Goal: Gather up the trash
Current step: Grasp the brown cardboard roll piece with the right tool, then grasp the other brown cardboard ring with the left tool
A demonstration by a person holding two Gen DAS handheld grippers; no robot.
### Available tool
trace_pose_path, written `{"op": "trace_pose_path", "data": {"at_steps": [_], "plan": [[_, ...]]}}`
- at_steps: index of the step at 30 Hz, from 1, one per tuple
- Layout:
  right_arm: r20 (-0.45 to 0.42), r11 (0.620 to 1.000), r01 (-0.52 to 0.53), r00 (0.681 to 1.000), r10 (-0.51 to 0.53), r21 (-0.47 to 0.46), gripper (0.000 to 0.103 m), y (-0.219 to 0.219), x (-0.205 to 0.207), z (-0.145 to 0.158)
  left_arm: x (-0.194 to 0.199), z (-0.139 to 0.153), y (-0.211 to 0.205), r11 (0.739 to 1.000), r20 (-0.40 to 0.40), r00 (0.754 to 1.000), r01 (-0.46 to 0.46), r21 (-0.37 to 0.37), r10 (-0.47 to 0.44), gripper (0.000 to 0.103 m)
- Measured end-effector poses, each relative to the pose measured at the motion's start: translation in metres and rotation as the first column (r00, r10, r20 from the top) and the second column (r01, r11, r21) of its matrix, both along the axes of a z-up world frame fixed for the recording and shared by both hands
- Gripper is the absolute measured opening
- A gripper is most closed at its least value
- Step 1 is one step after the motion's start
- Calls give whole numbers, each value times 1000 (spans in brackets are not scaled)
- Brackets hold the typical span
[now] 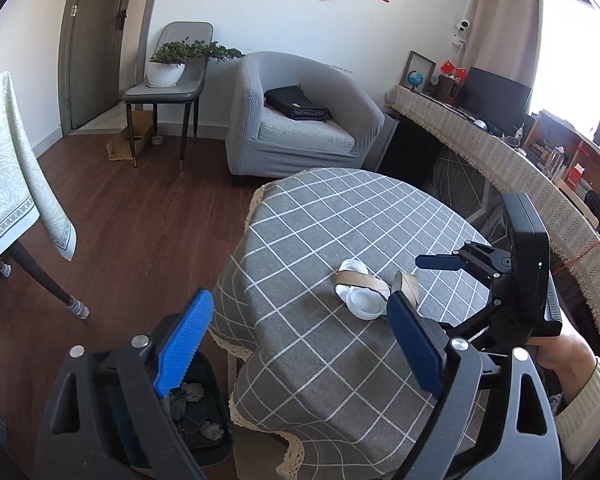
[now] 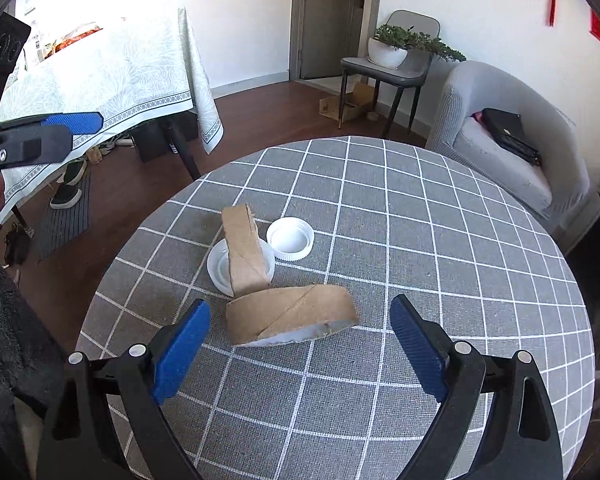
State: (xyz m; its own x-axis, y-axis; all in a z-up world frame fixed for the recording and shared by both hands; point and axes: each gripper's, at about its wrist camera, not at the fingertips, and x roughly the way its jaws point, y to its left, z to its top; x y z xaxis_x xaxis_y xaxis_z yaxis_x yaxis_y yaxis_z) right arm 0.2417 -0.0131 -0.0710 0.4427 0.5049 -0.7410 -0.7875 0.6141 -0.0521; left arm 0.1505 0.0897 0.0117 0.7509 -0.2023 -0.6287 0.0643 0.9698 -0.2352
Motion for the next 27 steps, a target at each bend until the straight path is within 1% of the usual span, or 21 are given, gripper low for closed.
{"op": "trace_pose_path", "data": {"at_steps": [3, 4, 5, 6, 8, 12, 14, 19, 23, 27], "plan": [[-25, 1000, -1, 1000, 2, 10, 92, -1, 4, -3, 10, -8, -12, 999, -24, 999, 35, 18, -34, 91], [-37, 1000, -2, 999, 3, 14, 90, -2, 6, -4, 13, -11, -17, 999, -31, 998, 46, 24, -45, 91], [-50, 1000, -4, 999, 5, 17, 80, -3, 7, -5, 15, -13, -21, 998, -36, 998, 60, 32, -59, 91], [-64, 1000, -7, 998, 9, 17, 73, -5, 11, -7, 18, -15, -26, 997, -40, 997, 72, 40, -71, 92], [-74, 1000, -15, 997, 17, 19, 68, -7, 11, -8, 22, -18, -34, 994, -46, 995, 94, 59, -92, 92], [-71, 999, -29, 997, 32, 39, 68, -15, 6, -3, 33, -25, -53, 983, -60, 988, 147, 114, -141, 93], [-71, 999, -17, 997, 20, 47, 68, -23, 7, 0, 39, -28, -60, 975, -65, 985, 169, 146, -161, 93], [-78, 995, 79, 994, -75, 54, 68, -46, 20, 2, 53, -38, -77, 962, -83, 979, 197, 191, -184, 94], [-88, 985, 141, 987, -133, 100, 68, -65, 27, 8, 65, -48, -93, 939, -112, 976, 209, 272, -185, 94], [-94, 977, 176, 982, -165, 124, 68, -77, 31, 11, 73, -56, -104, 921, -133, 975, 213, 325, -178, 94]]}}
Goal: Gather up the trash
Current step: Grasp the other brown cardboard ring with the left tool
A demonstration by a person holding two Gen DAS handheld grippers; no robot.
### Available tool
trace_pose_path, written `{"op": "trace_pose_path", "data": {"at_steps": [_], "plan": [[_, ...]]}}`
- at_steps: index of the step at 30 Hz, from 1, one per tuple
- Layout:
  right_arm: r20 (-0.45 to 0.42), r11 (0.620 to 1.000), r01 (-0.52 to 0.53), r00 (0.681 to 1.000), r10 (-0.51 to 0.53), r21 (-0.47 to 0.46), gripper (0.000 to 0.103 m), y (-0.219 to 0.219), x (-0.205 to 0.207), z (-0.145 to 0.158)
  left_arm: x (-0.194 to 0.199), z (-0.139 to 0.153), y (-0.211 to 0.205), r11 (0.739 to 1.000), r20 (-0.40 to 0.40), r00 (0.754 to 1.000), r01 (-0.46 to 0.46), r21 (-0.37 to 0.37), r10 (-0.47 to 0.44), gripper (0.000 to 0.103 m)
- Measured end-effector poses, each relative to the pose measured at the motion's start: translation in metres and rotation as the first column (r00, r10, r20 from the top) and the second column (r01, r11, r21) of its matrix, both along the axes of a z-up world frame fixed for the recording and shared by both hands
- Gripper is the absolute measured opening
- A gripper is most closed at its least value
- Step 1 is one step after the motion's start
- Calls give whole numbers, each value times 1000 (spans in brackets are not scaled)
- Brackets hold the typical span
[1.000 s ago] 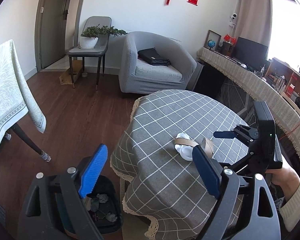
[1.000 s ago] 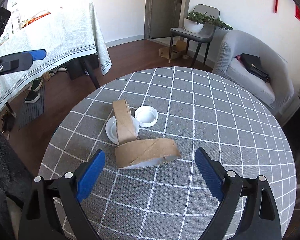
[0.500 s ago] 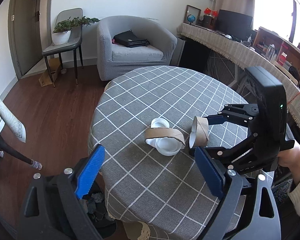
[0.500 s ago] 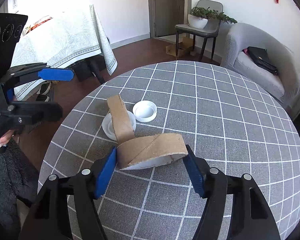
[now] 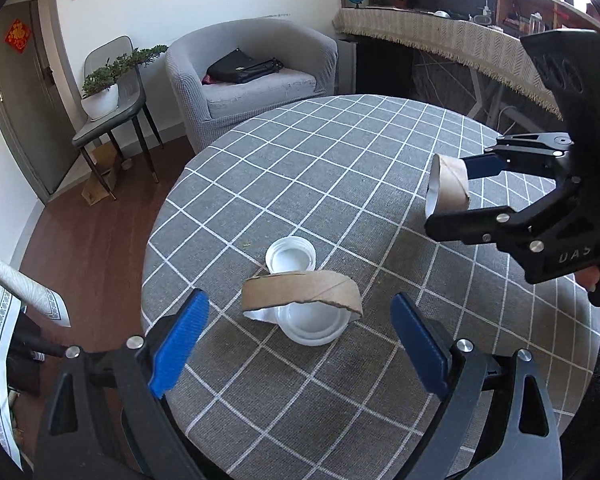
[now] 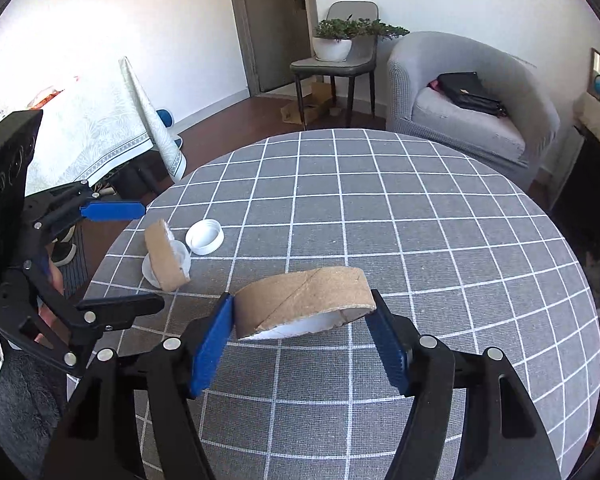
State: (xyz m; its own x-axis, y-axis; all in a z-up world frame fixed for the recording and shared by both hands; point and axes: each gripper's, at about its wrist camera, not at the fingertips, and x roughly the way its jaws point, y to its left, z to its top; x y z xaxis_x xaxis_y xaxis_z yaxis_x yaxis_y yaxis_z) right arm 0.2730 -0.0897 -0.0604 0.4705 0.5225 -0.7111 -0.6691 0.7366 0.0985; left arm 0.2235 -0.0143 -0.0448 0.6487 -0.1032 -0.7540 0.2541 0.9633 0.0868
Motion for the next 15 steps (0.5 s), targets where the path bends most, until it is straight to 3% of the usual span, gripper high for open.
{"op": "trace_pose_path", "data": {"at_steps": [4, 7, 10, 12, 15], "plan": [[-3, 1000, 1, 1000, -1, -14, 68, -1, 1, -3, 9, -9, 1, 1000, -29, 999, -20, -6, 20, 93], [-6, 1000, 1, 1000, -1, -18, 68, -2, 0, -4, 13, -12, 3, 1000, -42, 999, -28, -11, 27, 76], [-5, 1000, 6, 1000, -6, -17, 68, -5, -1, -5, 16, -13, 3, 999, -49, 998, -42, -32, 41, 75], [-5, 1000, 7, 1000, -7, -16, 68, -7, -1, -5, 16, -13, 5, 997, -43, 998, -54, -47, 52, 66], [-2, 1000, 7, 1000, -7, -15, 68, -9, -3, -4, 13, -8, 6, 996, -4, 998, -67, -63, 67, 65]]}}
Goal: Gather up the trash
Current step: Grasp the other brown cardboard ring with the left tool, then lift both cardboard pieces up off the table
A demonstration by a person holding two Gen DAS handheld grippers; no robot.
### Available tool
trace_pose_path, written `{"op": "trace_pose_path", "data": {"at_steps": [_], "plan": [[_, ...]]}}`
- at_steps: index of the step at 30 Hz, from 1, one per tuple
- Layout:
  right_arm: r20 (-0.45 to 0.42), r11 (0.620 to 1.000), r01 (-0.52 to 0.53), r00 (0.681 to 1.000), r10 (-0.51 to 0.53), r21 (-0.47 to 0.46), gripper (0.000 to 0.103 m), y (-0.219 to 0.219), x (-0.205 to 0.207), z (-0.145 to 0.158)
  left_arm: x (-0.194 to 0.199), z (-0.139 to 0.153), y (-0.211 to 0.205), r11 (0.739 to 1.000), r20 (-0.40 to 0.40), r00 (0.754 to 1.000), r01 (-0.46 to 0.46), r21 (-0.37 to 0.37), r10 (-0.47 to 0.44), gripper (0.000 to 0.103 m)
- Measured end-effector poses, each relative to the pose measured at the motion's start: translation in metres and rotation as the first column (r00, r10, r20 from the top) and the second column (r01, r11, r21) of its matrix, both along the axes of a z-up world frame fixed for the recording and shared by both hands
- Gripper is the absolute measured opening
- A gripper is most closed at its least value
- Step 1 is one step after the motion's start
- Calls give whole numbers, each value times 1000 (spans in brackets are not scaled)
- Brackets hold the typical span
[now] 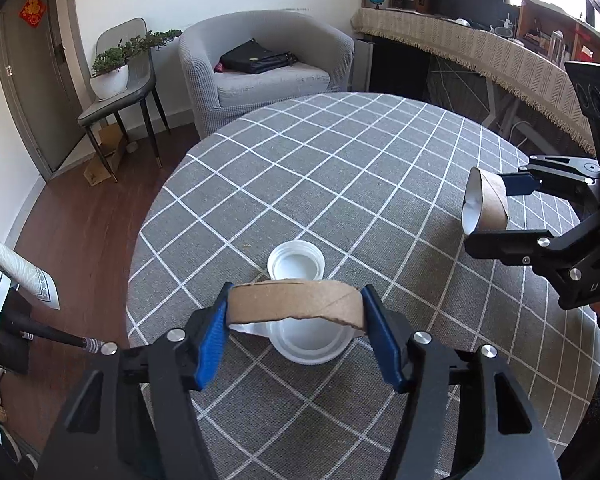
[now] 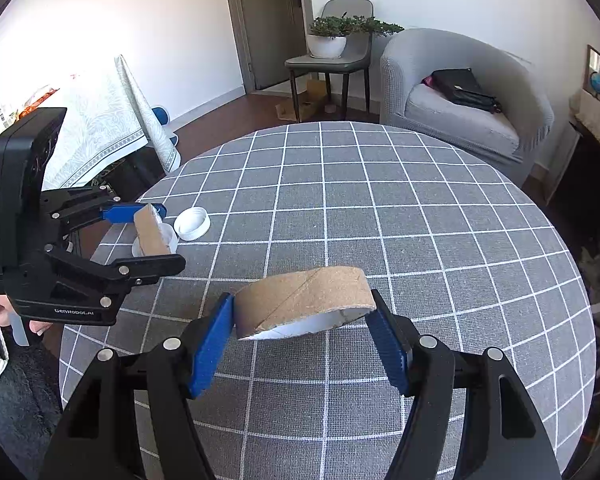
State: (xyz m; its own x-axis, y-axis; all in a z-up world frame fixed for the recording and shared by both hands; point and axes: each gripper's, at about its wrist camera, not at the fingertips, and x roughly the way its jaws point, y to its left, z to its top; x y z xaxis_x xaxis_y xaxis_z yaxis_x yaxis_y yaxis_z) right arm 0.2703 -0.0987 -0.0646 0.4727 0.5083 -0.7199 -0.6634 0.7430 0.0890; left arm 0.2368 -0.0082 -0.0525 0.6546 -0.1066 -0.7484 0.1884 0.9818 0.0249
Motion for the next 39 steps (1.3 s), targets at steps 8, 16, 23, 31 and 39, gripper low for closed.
{"op": "trace_pose_path", "data": {"at_steps": [8, 16, 23, 31, 39], "plan": [[12, 1000, 6, 1000, -6, 4, 68, -2, -2, 4, -10, 10, -8, 1000, 111, 994, -7, -25, 9, 65], [22, 1000, 17, 1000, -17, 8, 68, -4, -3, 8, -31, 28, -21, 998, 301, 953, -13, -56, 30, 65], [23, 1000, 21, 1000, -21, -2, 68, -2, -3, 8, -44, 44, -15, 987, 412, 909, 2, -161, 66, 65], [25, 1000, 21, 999, -20, -17, 68, 6, -3, 9, -51, 57, -2, 968, 440, 890, -4, -252, 119, 65], [29, 999, 20, 999, -19, -39, 68, 17, 1, 11, -51, 50, -3, 963, 411, 906, 14, -268, 101, 65]]}}
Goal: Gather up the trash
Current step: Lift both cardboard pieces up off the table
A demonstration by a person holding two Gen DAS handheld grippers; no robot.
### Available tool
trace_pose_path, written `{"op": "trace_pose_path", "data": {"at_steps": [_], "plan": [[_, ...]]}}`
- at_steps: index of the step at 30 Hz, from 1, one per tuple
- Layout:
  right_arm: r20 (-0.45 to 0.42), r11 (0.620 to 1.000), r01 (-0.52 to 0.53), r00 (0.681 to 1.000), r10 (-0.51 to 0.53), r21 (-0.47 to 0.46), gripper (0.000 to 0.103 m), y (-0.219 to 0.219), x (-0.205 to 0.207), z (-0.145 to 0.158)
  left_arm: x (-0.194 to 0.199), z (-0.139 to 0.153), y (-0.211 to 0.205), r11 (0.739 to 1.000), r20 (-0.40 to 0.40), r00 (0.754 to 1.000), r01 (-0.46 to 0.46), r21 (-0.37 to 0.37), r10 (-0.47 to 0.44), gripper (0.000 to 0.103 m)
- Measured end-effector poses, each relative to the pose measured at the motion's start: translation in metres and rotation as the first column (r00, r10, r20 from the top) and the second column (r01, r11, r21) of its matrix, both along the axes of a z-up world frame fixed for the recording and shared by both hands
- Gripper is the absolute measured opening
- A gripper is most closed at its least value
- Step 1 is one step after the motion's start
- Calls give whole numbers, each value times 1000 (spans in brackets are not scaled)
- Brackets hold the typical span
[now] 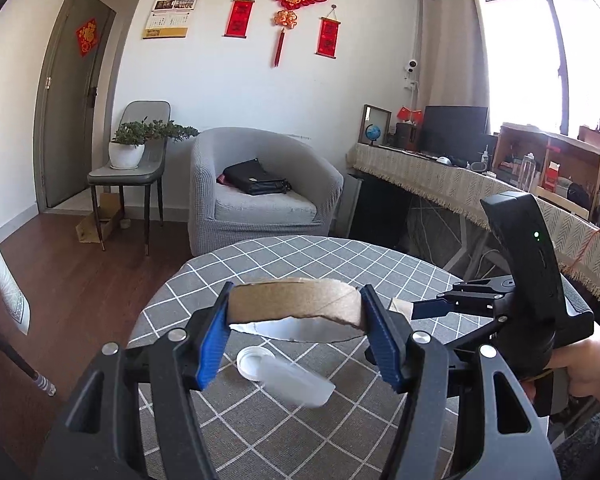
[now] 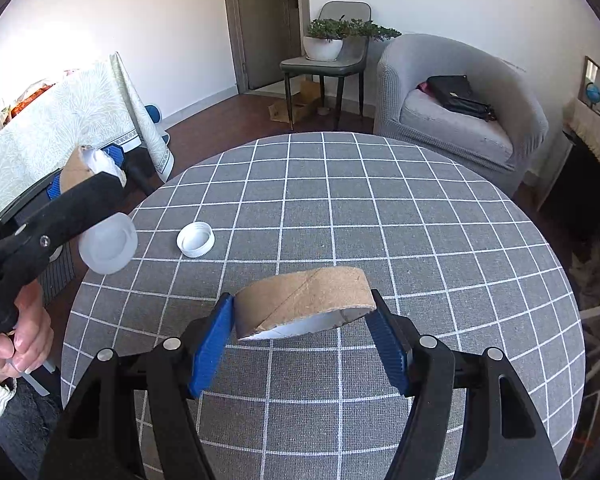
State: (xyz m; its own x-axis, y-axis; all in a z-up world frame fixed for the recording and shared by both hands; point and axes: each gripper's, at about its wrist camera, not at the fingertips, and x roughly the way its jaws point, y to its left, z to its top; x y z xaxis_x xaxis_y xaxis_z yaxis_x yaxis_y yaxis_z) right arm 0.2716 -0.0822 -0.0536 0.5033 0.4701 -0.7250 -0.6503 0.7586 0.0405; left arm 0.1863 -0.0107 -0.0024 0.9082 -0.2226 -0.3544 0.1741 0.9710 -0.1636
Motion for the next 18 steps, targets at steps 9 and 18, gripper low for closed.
{"op": "trace_pose_path", "data": {"at_steps": [9, 18], "plan": [[9, 1000, -6, 1000, 6, -8, 68, 23, 1, 6, -10, 4, 29, 999, -2, 1000, -27, -36, 27, 65], [30, 998, -56, 998, 56, 2, 68, 67, -14, 18, -36, 12, 83, 993, 6, 994, -113, -41, 114, 65]]}}
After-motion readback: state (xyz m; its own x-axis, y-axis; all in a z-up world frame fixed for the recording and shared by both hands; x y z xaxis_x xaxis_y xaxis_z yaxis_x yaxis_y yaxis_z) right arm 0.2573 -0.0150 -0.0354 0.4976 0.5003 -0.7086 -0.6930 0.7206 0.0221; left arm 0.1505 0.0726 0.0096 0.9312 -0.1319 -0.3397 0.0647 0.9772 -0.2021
